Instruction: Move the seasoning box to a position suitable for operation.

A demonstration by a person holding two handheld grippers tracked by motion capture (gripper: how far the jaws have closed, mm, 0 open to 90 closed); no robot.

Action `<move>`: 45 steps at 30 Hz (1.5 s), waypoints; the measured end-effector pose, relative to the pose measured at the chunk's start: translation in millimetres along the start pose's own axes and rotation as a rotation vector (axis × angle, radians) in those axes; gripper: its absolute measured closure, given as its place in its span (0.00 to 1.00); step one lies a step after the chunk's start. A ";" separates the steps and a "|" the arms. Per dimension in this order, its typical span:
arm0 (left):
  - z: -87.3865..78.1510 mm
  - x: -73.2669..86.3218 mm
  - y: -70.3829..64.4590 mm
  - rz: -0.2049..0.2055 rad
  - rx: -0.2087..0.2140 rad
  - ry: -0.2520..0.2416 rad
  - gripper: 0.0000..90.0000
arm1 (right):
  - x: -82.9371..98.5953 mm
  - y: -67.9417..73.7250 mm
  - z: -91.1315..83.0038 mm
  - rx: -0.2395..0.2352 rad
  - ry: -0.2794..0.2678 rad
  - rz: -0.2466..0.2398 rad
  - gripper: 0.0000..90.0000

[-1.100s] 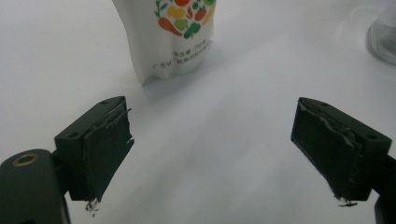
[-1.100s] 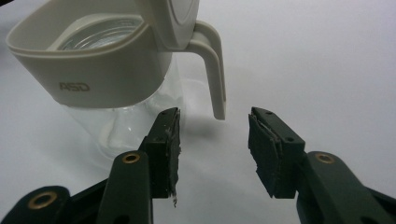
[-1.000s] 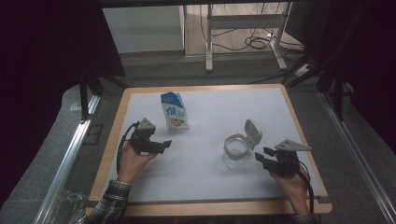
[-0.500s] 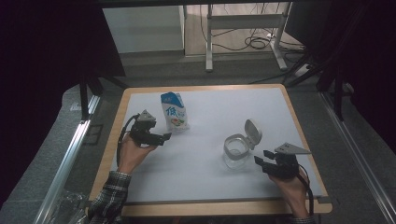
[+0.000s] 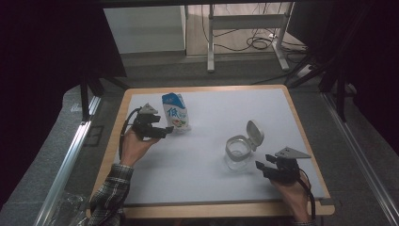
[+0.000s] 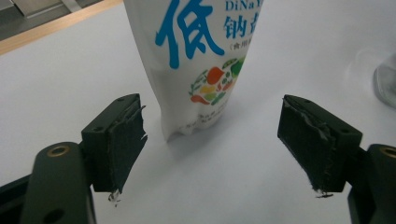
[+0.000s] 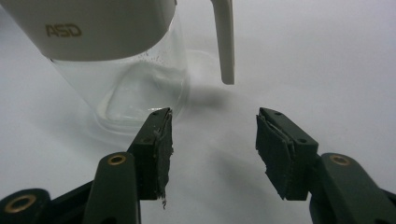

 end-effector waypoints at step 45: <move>19.2 -52.6 19.9 0.089 0.040 -0.009 0.71 | 7.3 0.5 4.7 0.000 0.022 -0.018 0.47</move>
Point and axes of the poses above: each handheld gripper's, and its own axes: z roughly forward along the jaws, x roughly out of its underside, y roughly to its left, the point moved 10 cm from there along z, roughly forward along the jaws, and after that the axes turned 4 degrees about -z, right-handed, at the moved point
